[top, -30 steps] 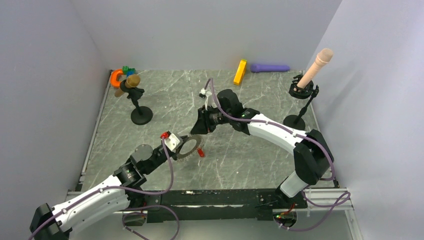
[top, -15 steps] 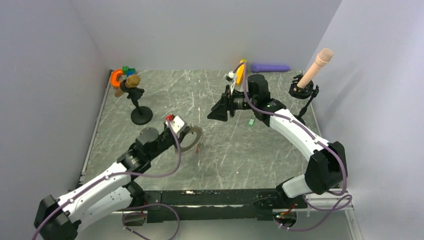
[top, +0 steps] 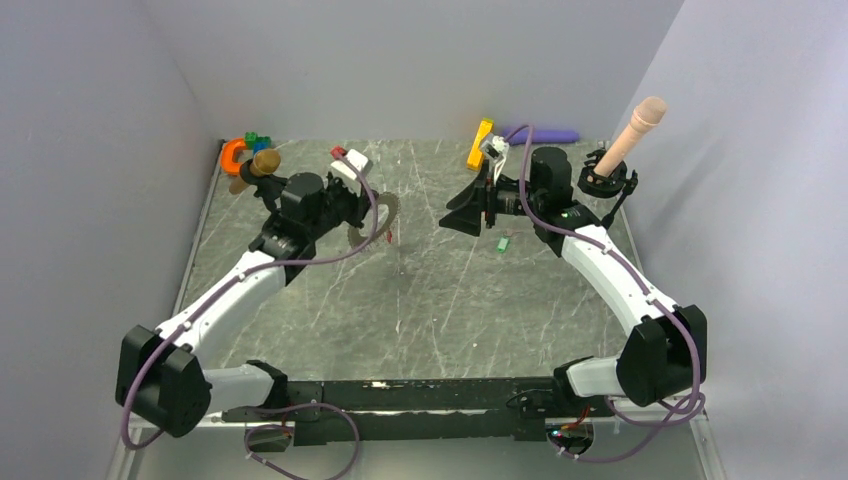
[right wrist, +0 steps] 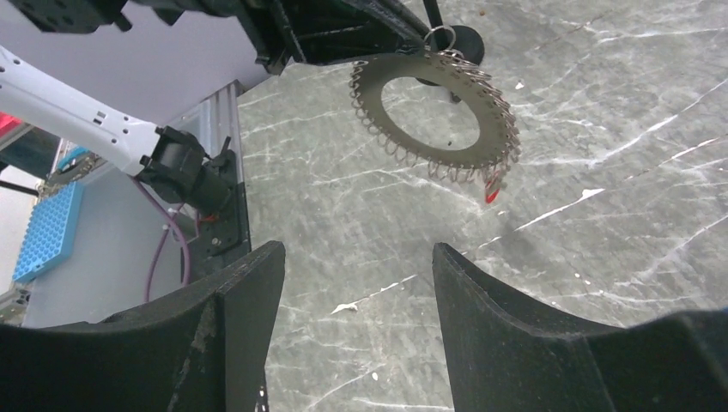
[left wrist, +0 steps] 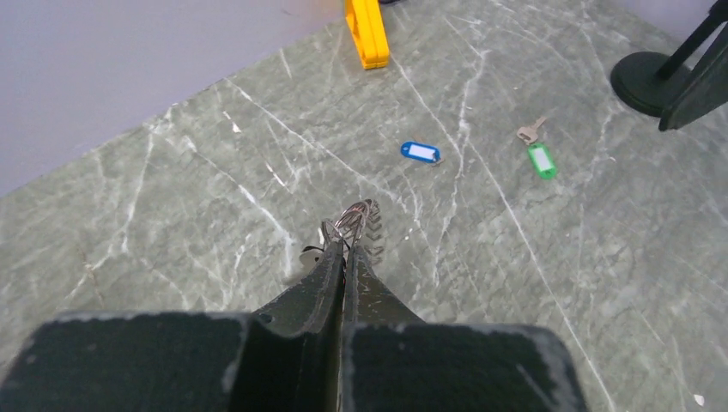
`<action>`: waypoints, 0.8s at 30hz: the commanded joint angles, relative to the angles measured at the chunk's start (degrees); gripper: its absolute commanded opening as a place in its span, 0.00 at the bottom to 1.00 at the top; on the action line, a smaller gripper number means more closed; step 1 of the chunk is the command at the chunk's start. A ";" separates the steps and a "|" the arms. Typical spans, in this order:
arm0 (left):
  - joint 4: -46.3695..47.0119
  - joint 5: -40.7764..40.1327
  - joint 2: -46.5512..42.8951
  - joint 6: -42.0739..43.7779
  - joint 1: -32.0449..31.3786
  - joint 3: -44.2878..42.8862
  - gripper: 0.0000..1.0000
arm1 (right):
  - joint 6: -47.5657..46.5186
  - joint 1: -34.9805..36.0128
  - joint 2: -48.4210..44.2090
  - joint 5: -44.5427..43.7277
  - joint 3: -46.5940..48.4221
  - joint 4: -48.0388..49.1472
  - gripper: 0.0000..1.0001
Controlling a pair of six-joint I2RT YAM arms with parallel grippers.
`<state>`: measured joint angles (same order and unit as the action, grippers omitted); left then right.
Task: Put the keys on the keyring
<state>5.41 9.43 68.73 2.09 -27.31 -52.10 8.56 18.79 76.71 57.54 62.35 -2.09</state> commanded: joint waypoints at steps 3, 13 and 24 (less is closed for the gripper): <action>2.17 17.57 7.08 -10.76 4.74 -4.99 0.00 | -0.14 -0.51 -1.14 2.29 -0.85 4.98 0.68; 14.13 26.05 16.04 -29.79 8.90 -0.91 0.00 | -1.04 -0.57 0.06 2.32 -1.09 4.73 0.68; 11.08 18.96 8.87 -26.36 14.04 11.13 0.03 | -1.98 -0.51 1.43 2.40 -1.29 4.42 0.68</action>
<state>15.03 28.71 84.31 -25.78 -12.36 -42.57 8.47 18.50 77.69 58.92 61.19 0.12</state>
